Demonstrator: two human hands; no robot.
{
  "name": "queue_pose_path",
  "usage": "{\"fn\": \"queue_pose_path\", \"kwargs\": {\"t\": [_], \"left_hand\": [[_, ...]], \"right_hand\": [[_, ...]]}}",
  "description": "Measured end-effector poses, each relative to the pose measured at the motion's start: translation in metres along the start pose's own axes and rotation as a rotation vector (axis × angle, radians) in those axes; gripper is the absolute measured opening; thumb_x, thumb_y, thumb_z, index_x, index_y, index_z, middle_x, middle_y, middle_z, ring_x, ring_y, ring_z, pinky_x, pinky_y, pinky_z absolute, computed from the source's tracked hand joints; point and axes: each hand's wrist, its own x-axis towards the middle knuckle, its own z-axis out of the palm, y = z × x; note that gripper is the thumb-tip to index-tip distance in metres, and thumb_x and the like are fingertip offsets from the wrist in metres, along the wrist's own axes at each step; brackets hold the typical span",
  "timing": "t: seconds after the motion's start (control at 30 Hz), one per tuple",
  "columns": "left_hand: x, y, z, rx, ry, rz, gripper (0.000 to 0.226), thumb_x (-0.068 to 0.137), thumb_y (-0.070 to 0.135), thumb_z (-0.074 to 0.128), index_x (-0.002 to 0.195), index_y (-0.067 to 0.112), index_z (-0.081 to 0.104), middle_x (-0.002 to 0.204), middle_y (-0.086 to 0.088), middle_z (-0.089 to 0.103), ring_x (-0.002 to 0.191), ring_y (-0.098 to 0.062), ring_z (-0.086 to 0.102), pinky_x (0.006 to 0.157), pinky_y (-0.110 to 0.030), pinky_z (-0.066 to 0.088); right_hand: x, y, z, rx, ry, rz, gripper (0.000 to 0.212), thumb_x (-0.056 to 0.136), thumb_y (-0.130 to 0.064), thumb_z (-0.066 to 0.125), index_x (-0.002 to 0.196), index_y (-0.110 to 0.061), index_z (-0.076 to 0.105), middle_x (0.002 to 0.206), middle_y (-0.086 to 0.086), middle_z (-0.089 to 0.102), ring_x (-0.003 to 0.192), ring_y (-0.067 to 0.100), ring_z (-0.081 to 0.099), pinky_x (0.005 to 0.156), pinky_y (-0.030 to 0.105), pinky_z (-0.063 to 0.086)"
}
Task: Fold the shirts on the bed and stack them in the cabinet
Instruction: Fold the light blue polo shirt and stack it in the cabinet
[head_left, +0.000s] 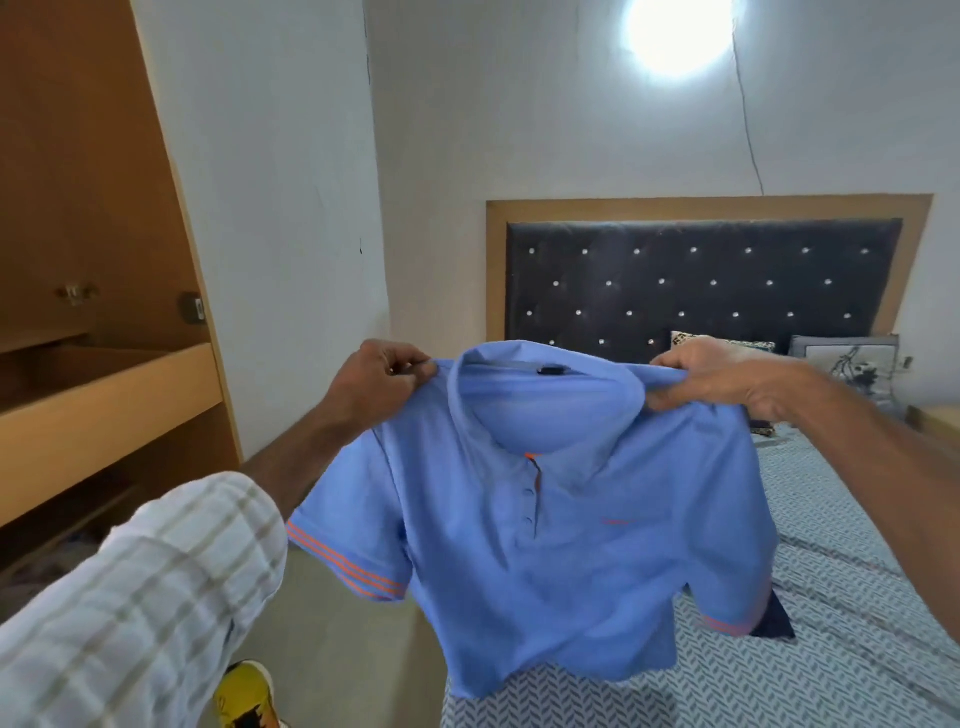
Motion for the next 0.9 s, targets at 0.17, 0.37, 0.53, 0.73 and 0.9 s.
{"fn": "queue_pose_path", "kwargs": {"t": [0.17,0.37,0.53,0.73,0.9], "left_hand": [[0.004,-0.001,0.006,0.005,0.039,-0.006,0.027,0.102,0.014,0.05,0.076,0.012,0.055,0.063,0.003,0.048,0.059,-0.014,0.04,0.062,-0.03,0.035],[-0.002,0.006,0.014,0.089,0.068,0.025,0.02,0.096,0.022,0.061,0.076,0.021,0.064,0.057,0.005,0.057,0.054,-0.012,0.047,0.058,-0.027,0.04],[-0.003,0.002,0.004,0.133,0.105,-0.009,0.022,0.091,0.025,0.068,0.07,0.023,0.064,0.062,0.005,0.062,0.061,-0.014,0.054,0.059,-0.026,0.041],[-0.004,0.01,0.009,0.157,-0.255,-0.08,0.032,0.071,0.04,0.071,0.058,0.014,0.058,0.055,0.006,0.047,0.057,-0.013,0.042,0.06,-0.031,0.034],[-0.002,0.001,0.018,0.077,-0.169,-0.112,0.026,0.078,0.031,0.069,0.069,0.007,0.066,0.064,-0.006,0.055,0.063,-0.016,0.047,0.063,-0.035,0.038]], "right_hand": [[0.007,0.001,0.003,-0.072,0.22,-0.009,0.021,0.098,-0.014,0.06,0.083,-0.001,0.067,0.076,0.011,0.061,0.073,0.02,0.055,0.066,0.033,0.042],[0.01,0.009,0.029,0.036,0.442,-0.111,0.025,0.098,-0.036,0.06,0.084,-0.015,0.059,0.083,0.007,0.061,0.075,0.017,0.053,0.066,0.032,0.044],[0.0,0.033,0.021,-0.456,0.198,-0.128,0.029,0.072,-0.036,0.087,0.076,-0.025,0.06,0.076,0.001,0.065,0.074,0.022,0.062,0.065,0.037,0.047],[0.004,0.059,0.027,-0.299,0.63,-0.197,0.01,0.082,-0.009,0.072,0.086,-0.014,0.064,0.08,0.006,0.067,0.076,0.027,0.06,0.068,0.036,0.045],[-0.003,0.073,0.026,-0.256,0.536,-0.183,0.027,0.086,-0.01,0.072,0.065,-0.02,0.057,0.062,-0.008,0.052,0.067,0.022,0.049,0.061,0.034,0.032]]}}
